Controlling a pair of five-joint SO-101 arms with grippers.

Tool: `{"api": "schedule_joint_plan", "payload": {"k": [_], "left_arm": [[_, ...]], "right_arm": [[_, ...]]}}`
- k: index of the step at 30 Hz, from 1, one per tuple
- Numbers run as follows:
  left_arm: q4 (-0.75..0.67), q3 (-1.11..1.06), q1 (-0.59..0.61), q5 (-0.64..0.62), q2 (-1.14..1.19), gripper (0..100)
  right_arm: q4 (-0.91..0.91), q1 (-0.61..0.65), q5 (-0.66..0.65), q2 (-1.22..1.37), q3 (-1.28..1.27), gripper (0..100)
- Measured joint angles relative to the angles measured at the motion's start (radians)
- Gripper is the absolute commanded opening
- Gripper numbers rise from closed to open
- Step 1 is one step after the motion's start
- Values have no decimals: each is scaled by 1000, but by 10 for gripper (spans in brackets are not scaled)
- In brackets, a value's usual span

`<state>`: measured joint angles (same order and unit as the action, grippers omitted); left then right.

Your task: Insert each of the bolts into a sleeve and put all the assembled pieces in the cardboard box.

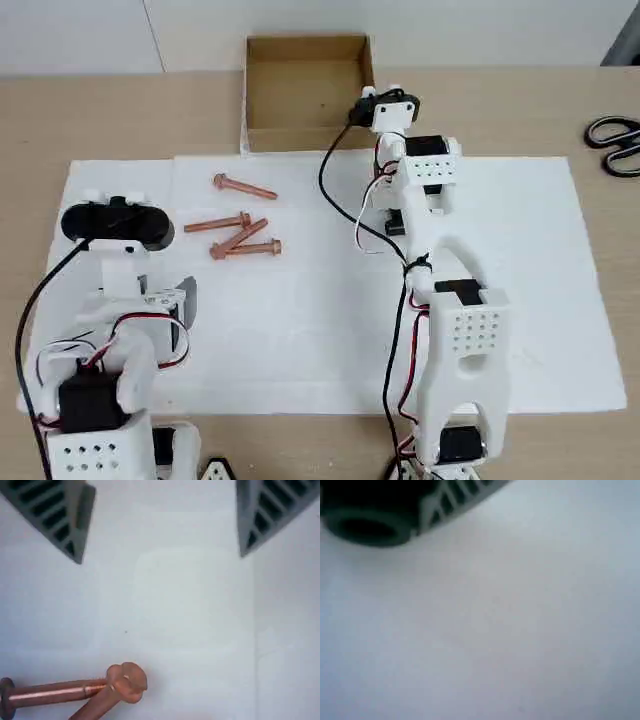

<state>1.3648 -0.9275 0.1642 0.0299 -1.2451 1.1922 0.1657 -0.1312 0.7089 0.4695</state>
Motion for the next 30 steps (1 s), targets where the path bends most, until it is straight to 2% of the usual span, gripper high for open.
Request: {"api": "schedule_joint_plan", "payload": {"k": [7, 12, 21, 26, 30], "left_arm": [[0, 0, 0, 0, 0, 189], [0, 0, 0, 0, 0, 189], [0, 0, 0, 0, 0, 189], [0, 0, 0, 0, 0, 189], [0, 0, 0, 0, 0, 189]], "right_arm": [[28, 0, 0, 3, 38, 4], [186, 18, 0, 11, 187, 4], [505, -11, 2, 9, 606, 4], [534, -95, 2, 9, 580, 4], [534, -141, 2, -32, 440, 4]]}}
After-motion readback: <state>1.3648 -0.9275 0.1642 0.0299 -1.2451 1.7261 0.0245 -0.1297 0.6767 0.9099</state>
